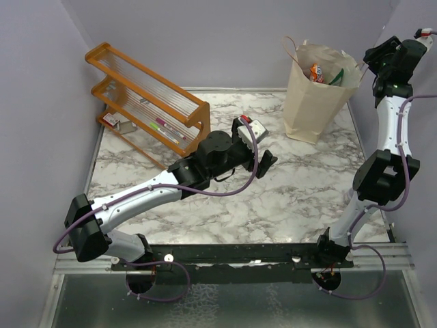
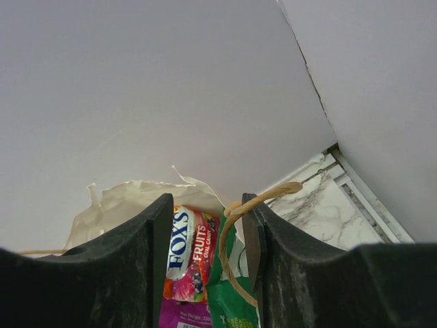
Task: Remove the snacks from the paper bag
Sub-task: Adjust the paper bag at the center of the board.
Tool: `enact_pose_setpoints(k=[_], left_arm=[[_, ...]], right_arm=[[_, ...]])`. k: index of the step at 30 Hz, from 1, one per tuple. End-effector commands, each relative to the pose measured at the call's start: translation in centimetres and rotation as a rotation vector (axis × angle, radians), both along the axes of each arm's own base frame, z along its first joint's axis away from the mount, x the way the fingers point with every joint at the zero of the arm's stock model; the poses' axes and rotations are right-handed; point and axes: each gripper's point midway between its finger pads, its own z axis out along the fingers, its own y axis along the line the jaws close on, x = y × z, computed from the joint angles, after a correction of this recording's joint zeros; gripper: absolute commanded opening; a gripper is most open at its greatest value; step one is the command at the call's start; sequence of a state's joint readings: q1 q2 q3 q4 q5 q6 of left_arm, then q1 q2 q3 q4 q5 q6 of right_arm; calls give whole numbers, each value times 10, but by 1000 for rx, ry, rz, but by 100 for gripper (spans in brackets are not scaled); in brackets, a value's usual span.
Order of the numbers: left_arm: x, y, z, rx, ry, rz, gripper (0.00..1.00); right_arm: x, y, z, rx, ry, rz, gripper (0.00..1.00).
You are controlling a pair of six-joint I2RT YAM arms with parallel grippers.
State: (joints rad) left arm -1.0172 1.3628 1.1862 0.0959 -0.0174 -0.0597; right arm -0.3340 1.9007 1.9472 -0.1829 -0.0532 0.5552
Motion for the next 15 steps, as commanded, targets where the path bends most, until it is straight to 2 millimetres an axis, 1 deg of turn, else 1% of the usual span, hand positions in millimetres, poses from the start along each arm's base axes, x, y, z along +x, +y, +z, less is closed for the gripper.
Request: enact_pose_setpoints(k=[1, 5, 9, 11, 13, 14, 15], left_arm=[[-1, 4, 18, -30, -38, 19, 99], [-1, 4, 17, -24, -40, 25, 99], [0, 5, 14, -13, -44, 29, 99], [0, 4, 14, -11, -46, 31, 99], [0, 4, 12, -7, -45, 31, 99], [0, 4, 13, -6, -47, 32, 99], [0, 4, 13, -6, -47, 33, 99]], right_arm=[[9, 6, 9, 9, -28, 41, 42], [12, 9, 6, 22, -32, 59, 29], [12, 22, 17, 37, -72, 129, 26], [11, 27, 26, 30, -99, 152, 20], [11, 27, 32, 21, -121, 157, 20], [11, 27, 33, 22, -126, 157, 22], [12, 27, 34, 23, -129, 154, 26]])
